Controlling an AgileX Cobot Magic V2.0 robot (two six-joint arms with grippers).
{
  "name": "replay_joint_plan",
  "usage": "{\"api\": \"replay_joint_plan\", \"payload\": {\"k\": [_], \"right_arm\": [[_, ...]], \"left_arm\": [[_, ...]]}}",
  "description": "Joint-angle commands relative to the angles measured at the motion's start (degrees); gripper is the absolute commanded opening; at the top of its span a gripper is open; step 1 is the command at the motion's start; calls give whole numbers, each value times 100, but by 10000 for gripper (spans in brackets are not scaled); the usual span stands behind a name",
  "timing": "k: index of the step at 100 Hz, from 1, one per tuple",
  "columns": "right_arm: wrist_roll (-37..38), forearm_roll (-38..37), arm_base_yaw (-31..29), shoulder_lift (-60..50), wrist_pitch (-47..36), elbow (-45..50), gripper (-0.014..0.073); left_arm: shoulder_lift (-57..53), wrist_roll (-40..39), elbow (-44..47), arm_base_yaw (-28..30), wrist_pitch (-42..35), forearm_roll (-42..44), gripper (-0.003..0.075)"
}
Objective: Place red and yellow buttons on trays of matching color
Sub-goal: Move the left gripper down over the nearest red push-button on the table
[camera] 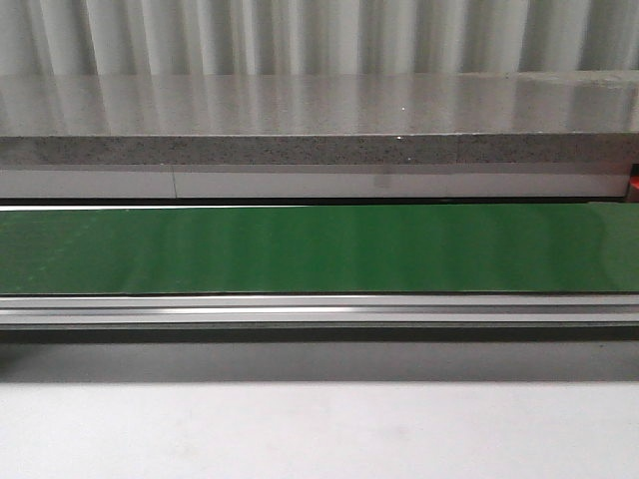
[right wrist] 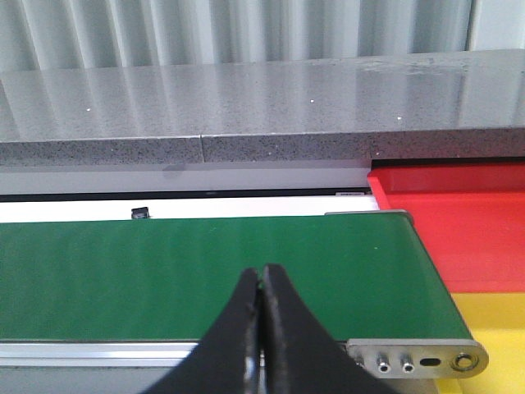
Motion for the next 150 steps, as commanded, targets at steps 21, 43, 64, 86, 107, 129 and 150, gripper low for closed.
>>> {"api": "replay_joint_plan", "payload": {"k": [21, 43, 64, 86, 107, 129, 150], "right_arm": [[1, -59, 4, -85, -467, 8, -67], [1, -59, 4, -85, -467, 8, -67], [1, -59, 4, -85, -467, 8, -67], [1, -59, 4, -85, -467, 8, -67], [1, -59, 4, -85, -467, 8, -67], [1, -59, 4, -85, -467, 8, -67], [1, -59, 4, -85, -467, 8, -67]], "left_arm": [[-164, -12, 266, 12, -483, -40, -20], [-152, -12, 42, 12, -826, 27, -20], [439, -12, -1230, 12, 239, -25, -20], [1767, -12, -3233, 12, 2755, -25, -20], [2995, -12, -4406, 12, 5184, -25, -20], [3640, -12, -4428, 12, 5386, -25, -20], [4017, -222, -4428, 12, 5412, -25, -1]]}}
